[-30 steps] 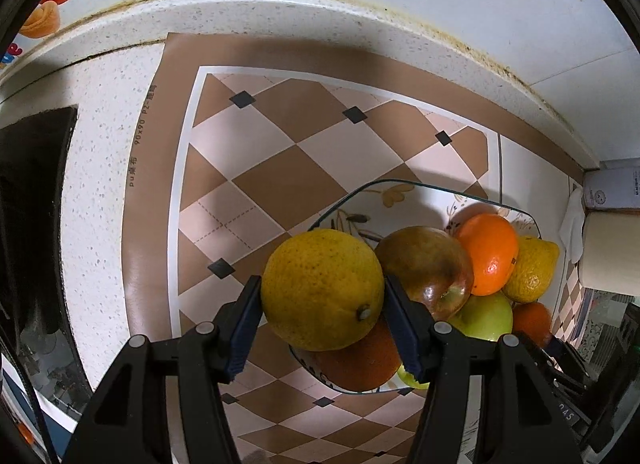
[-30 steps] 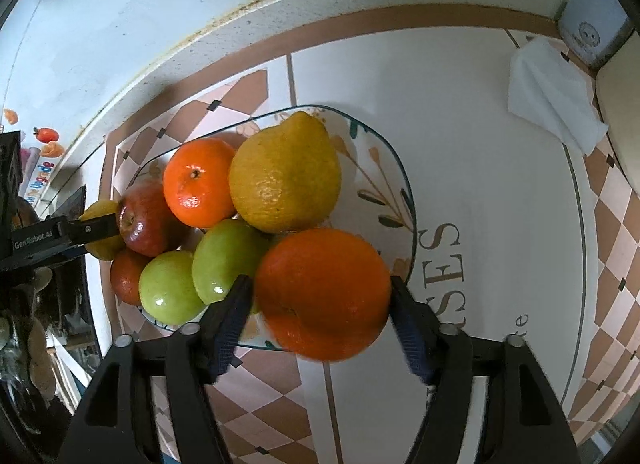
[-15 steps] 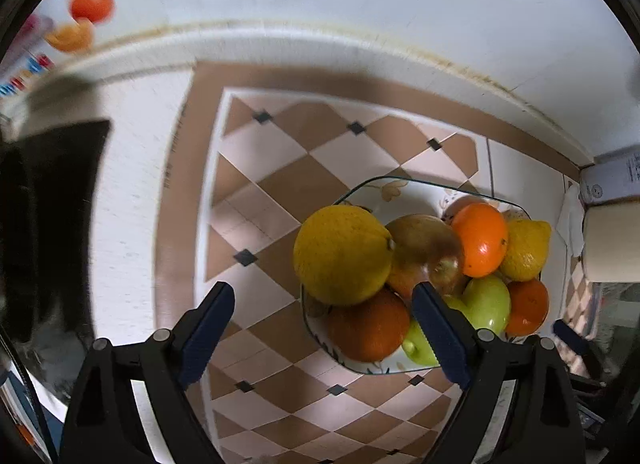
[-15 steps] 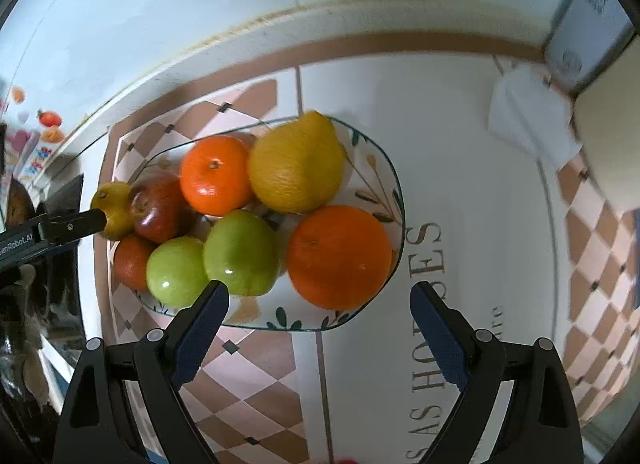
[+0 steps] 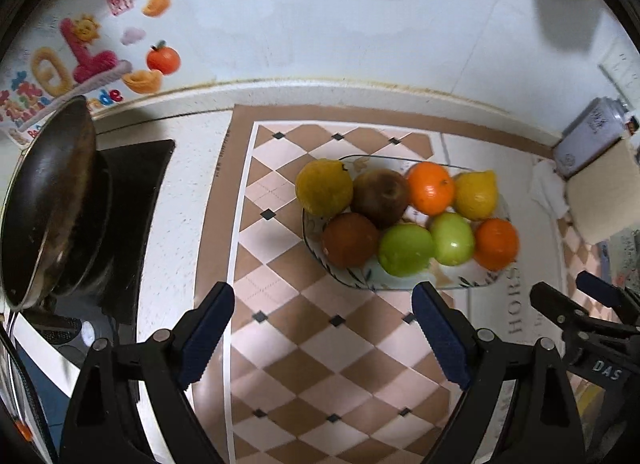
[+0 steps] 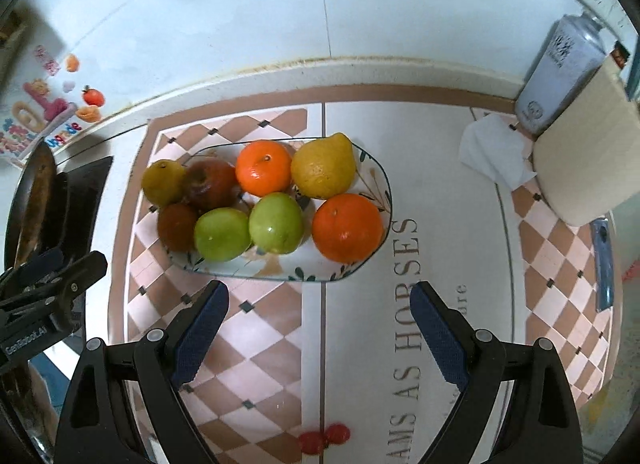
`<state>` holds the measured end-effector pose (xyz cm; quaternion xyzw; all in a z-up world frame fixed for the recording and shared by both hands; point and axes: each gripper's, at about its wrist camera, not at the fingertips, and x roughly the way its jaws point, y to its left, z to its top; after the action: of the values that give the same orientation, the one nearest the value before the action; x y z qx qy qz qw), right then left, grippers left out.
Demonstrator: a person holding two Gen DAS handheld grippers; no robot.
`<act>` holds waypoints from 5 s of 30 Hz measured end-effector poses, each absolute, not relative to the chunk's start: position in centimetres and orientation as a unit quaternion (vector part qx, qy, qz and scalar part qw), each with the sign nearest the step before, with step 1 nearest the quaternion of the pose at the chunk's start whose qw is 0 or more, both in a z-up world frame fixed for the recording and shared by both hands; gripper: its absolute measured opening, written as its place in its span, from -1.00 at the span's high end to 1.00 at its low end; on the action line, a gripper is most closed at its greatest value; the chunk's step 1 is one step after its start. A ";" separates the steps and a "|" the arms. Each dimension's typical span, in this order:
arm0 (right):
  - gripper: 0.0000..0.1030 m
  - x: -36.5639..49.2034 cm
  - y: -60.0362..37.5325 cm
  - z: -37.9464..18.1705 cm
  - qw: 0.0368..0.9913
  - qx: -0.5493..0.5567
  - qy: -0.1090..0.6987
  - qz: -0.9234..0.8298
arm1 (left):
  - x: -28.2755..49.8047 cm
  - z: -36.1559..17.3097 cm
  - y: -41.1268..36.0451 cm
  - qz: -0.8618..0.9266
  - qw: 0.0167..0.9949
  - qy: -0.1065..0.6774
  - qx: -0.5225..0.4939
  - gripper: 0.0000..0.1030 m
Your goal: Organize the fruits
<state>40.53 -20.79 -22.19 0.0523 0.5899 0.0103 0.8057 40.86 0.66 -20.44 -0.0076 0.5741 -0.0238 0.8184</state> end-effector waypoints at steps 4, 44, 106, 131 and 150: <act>-0.83 37.8 -20.5 -19.9 0.821 0.047 0.569 0.011 | 38.0 -17.7 0.5 -0.026 0.835 0.549 -0.006 -0.76; -0.34 28.3 -25.3 -24.6 0.780 0.155 0.606 0.029 | 30.2 -20.6 -4.1 -0.022 0.811 0.582 0.048 -1.00; 0.49 41.0 -24.6 -31.8 0.769 0.294 0.541 0.173 | 45.4 -28.7 -3.9 -0.073 0.694 0.658 -0.284 0.42; -0.74 40.5 -26.2 -29.3 0.808 0.136 0.571 0.050 | 43.6 -27.1 -6.0 -0.005 0.758 0.646 -0.089 -0.38; -0.88 34.3 -23.8 -19.2 0.850 0.055 0.523 0.035 | 34.8 -19.2 -2.9 0.030 0.827 0.562 -0.015 -0.85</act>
<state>34.31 -23.78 -19.18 0.0547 0.5232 0.0349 0.8497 34.79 -2.85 -19.20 -0.0147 0.5617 0.0299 0.8267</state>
